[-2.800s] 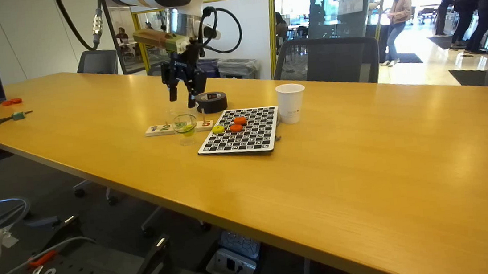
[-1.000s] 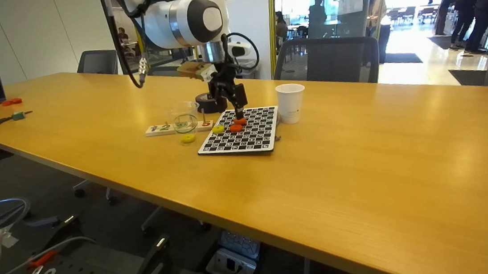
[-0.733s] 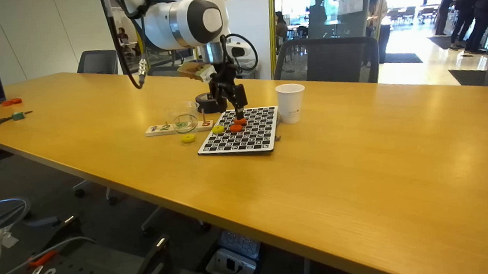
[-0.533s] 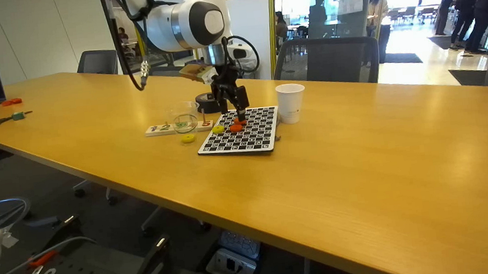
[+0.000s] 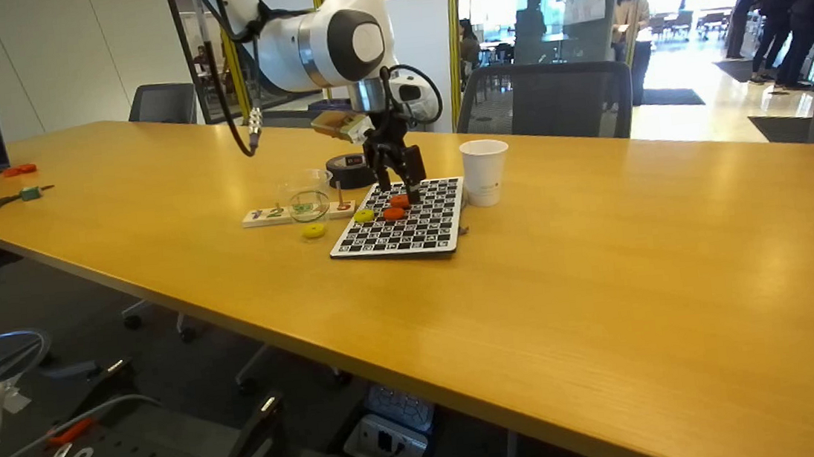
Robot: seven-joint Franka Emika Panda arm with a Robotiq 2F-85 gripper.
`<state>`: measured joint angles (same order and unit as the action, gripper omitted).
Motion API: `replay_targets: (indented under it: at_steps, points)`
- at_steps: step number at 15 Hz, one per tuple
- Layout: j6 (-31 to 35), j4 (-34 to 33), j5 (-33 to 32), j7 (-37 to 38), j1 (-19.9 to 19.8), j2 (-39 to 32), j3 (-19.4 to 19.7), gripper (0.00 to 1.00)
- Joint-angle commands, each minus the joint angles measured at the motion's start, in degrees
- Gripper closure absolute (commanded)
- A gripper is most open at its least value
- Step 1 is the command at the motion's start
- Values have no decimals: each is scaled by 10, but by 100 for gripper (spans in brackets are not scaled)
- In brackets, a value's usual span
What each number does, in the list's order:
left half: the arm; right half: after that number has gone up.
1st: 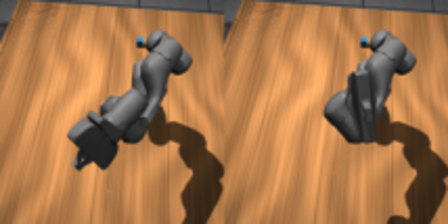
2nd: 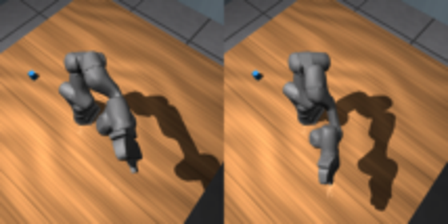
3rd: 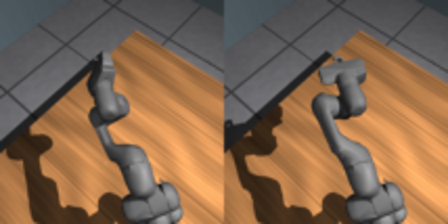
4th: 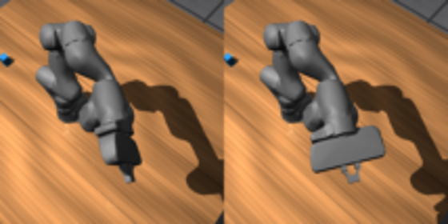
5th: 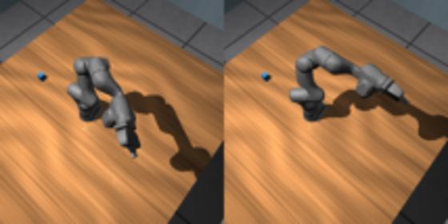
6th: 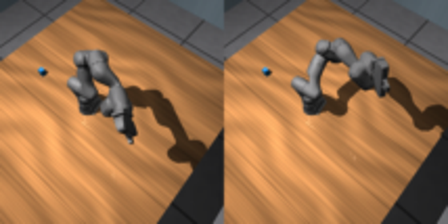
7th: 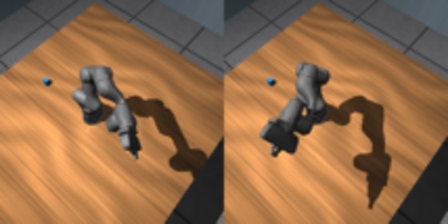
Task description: Put an orange block in the white cup then a yellow block in the clear cup, then put two orange blocks in the white cup then a yellow block in the clear cup and lastly the orange block in the white cup
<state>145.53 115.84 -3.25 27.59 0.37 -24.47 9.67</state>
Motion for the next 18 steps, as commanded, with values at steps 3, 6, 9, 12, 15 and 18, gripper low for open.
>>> replay_targets:
  at_steps: [3, 6, 9, 12, 15, 18]
  points:
    - [5, -26, -5, 12, 9, -19, 15, 0]
    - [4, -30, -5, 13, 9, -25, 18, 0]
    - [5, -31, -4, 13, 9, -27, 20, 0]
    - [7, -30, -6, 16, 10, -27, 22, 25]
    - [7, -30, -7, 17, 11, -27, 24, 42]
    - [5, -33, -7, 18, 12, -26, 24, 67]
